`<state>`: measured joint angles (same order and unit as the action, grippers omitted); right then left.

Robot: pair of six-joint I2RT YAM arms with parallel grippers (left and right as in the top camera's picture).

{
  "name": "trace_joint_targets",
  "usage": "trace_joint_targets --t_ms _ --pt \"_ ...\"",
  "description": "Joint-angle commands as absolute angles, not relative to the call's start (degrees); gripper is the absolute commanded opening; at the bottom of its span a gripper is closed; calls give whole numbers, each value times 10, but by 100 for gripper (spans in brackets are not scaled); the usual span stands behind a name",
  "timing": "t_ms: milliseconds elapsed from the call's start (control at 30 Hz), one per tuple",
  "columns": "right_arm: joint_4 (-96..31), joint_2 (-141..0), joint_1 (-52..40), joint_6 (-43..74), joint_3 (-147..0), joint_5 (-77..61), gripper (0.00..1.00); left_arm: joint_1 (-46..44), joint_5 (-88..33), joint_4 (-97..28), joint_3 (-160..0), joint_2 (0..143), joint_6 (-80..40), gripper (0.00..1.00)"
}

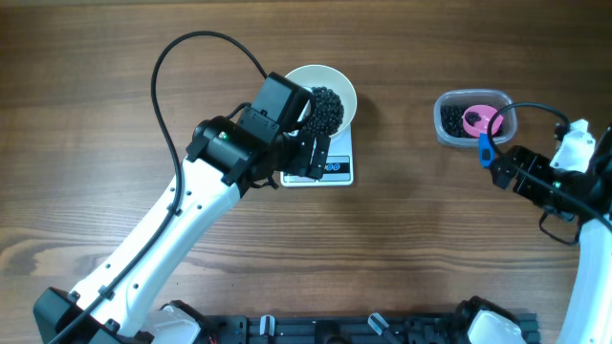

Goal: Scoop item into bowl and weigh 150g on scale

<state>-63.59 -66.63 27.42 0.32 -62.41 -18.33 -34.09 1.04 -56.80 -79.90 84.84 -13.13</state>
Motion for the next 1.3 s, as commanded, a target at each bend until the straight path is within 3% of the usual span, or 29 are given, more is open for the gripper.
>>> trace_joint_targets --t_ms 0,500,1000,1267 --pt "-639 -687 272 6 -634 -180 100 -343 16 -568 -808 841 -124 100" --pt "-407 -460 258 -54 -507 -147 100 -343 16 -568 -808 841 -124 100" --pt "-45 -176 195 -91 -180 -148 100 -343 16 -568 -808 841 -124 100" --pt "15 -100 131 -90 -111 -114 100 -343 16 -568 -808 841 -124 100"
